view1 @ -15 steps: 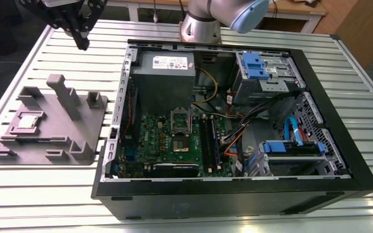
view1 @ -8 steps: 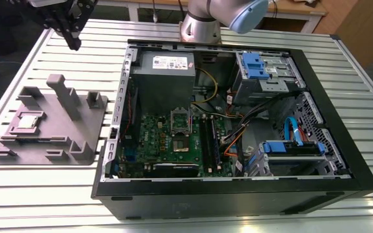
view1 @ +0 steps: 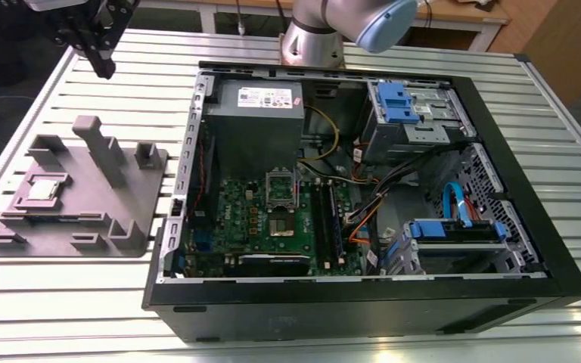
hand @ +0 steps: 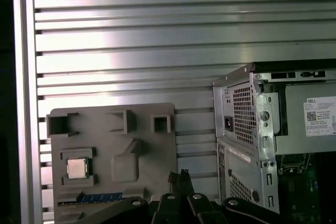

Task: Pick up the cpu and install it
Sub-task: 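Reach for the cpu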

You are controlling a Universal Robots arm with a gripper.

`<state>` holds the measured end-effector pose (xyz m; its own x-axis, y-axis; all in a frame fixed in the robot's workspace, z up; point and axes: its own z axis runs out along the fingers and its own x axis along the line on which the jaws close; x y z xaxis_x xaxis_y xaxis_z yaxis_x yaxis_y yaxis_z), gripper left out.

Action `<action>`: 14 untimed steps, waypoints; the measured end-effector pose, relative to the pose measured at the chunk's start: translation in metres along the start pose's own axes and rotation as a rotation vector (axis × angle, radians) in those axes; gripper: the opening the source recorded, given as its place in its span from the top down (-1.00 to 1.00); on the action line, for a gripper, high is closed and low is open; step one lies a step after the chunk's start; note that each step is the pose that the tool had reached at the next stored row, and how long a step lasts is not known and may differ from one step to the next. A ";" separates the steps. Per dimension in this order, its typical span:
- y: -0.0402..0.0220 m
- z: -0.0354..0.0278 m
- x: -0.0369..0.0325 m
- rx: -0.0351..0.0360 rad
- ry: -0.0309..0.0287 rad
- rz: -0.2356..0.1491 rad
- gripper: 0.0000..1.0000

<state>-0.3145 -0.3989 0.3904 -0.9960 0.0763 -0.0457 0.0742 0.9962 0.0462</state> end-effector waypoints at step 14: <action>-0.0019 0.0011 0.0243 0.0001 0.0001 0.000 0.80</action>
<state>-0.3387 -0.3989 0.3880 -0.9960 0.0762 -0.0456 0.0742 0.9962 0.0460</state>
